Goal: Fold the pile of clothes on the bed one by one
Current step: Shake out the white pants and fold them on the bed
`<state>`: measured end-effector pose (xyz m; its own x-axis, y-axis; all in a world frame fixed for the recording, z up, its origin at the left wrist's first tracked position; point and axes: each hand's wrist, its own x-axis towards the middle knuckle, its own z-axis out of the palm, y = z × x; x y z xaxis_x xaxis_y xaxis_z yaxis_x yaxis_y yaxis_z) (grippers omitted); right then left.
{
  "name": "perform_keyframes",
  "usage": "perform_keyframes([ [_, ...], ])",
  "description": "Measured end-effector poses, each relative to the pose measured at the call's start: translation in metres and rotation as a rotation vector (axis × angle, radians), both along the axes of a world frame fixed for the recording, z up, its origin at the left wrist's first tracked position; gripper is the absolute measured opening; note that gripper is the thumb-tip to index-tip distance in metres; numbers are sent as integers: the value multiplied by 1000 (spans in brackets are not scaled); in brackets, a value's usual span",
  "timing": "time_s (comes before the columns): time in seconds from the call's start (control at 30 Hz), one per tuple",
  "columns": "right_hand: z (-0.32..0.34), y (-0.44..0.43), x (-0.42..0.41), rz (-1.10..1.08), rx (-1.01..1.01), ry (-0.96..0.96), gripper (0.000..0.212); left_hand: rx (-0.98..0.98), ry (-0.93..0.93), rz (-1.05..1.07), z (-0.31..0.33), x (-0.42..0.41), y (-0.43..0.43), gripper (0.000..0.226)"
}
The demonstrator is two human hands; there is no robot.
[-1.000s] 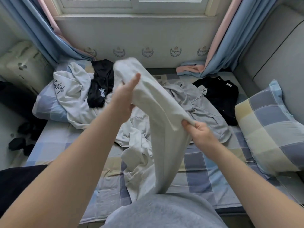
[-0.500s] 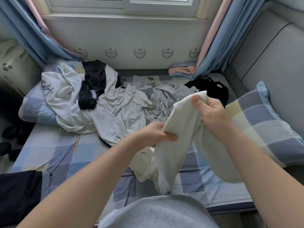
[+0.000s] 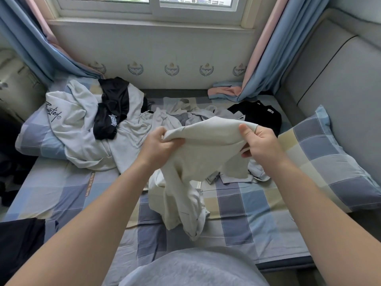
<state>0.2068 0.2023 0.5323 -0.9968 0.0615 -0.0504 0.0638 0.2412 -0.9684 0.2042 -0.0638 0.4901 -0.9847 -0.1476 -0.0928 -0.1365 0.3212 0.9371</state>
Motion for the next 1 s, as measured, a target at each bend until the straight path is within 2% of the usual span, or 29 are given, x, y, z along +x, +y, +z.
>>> perform_keyframes([
  [0.17,-4,-1,-8,-2,-44,-28,20,62,1,26,12,1,-11,32],
  [0.33,-4,-9,-12,0,-197,-43,14,188,20,9,25,5,-11,25],
  [0.47,-4,-11,-13,142,-197,-8,22,231,69,27,36,7,-16,20],
  [0.53,-2,-13,-11,200,-192,7,34,266,95,49,42,8,-18,16],
  [0.67,5,-22,-4,218,-75,28,84,312,126,110,57,8,-13,10],
  [0.77,-2,-52,13,357,16,-57,105,416,114,111,74,9,5,4],
  [0.8,-8,-67,20,375,6,-85,101,459,112,104,80,10,12,6],
  [0.83,-16,-81,26,351,-18,-108,87,509,116,92,86,10,19,9],
  [0.9,-36,-104,31,211,-9,-118,48,583,142,80,98,9,29,11],
  [0.93,-43,-108,30,132,59,-88,29,579,166,93,103,8,30,10],
  [0.97,-48,-105,27,67,146,-47,19,531,200,122,106,6,28,8],
  [1.0,-52,-97,23,30,217,-10,18,449,234,162,107,3,23,8],
])
